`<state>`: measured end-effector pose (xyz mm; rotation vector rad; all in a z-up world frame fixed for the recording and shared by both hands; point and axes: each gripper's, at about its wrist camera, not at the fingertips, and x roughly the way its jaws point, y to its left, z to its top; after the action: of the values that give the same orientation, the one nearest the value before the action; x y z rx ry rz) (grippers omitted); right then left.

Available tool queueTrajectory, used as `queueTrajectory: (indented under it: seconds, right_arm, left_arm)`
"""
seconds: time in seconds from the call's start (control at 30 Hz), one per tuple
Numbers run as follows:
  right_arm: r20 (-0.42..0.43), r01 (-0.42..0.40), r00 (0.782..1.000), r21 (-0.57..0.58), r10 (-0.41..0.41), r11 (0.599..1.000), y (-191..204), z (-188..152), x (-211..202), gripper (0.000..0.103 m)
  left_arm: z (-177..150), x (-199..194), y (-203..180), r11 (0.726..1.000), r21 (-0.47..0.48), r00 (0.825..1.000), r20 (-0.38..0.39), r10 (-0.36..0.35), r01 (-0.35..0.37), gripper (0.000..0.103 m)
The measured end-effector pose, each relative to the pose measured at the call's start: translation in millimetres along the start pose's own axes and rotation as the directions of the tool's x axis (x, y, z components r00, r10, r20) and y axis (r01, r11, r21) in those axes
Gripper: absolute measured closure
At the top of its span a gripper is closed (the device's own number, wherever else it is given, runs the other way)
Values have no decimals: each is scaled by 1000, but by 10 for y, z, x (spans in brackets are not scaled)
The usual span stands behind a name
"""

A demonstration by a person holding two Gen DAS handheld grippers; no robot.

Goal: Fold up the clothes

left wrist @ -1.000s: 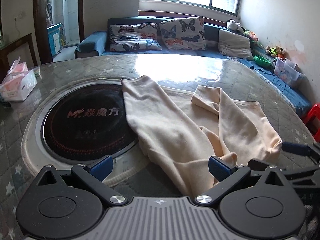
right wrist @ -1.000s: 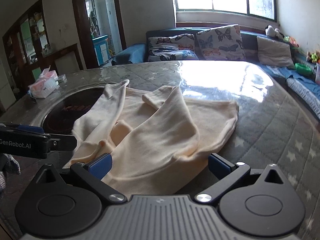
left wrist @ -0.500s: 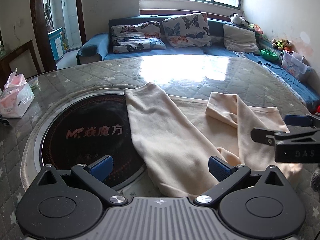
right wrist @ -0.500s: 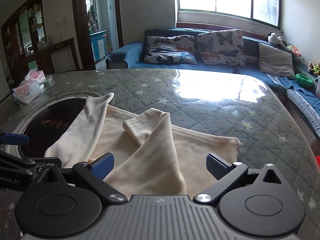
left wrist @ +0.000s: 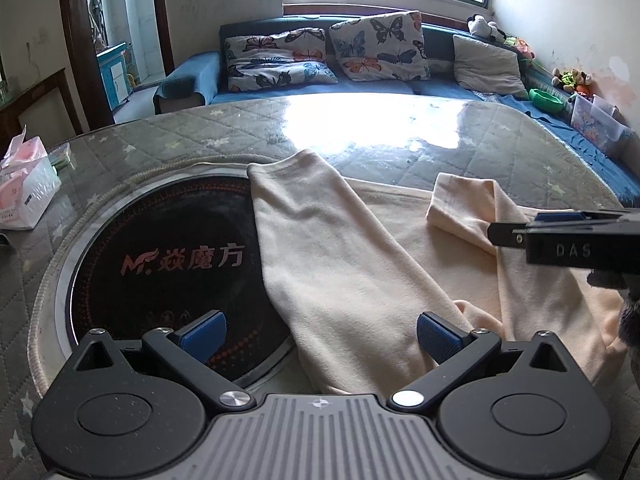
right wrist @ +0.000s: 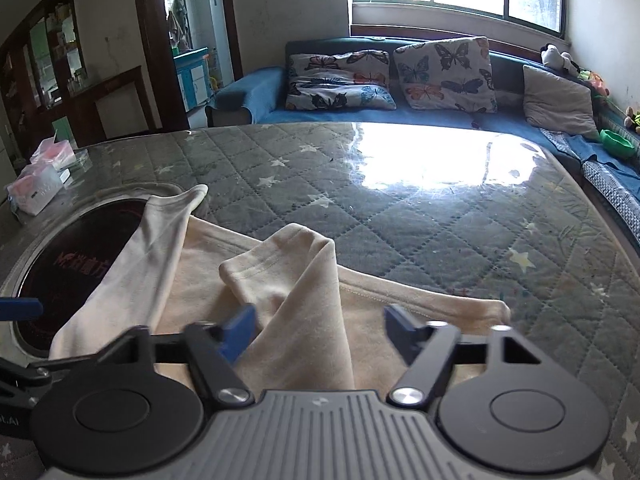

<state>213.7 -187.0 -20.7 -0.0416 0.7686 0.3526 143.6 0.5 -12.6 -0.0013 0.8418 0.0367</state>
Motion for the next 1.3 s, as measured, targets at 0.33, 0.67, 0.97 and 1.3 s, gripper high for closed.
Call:
queueTrajectory:
  seconds: [0.33,0.67,0.97,1.3]
  right_arm:
    - [30,-40,999,-10,41,999,-27,-6,-119,94]
    - [171,64,982,66,-75,996,-387,-233,-1057,94]
    - [204,161,958,206,-204,965,-670,-822,-1789,94]
    - [87,272,942,373,-325,887,-903,-1560,-2158,87]
  left_arm:
    - [-22,-153,-113,999,37,999,41,-17,16,0]
    - [-234,-556,-569,932,182,940,80,-331,313,0]
    - [-552,-652,-1024,799,385,860,28,-510,461,20]
    - [-976,-730,-1110,680,485,809,-107,-578,550,74]
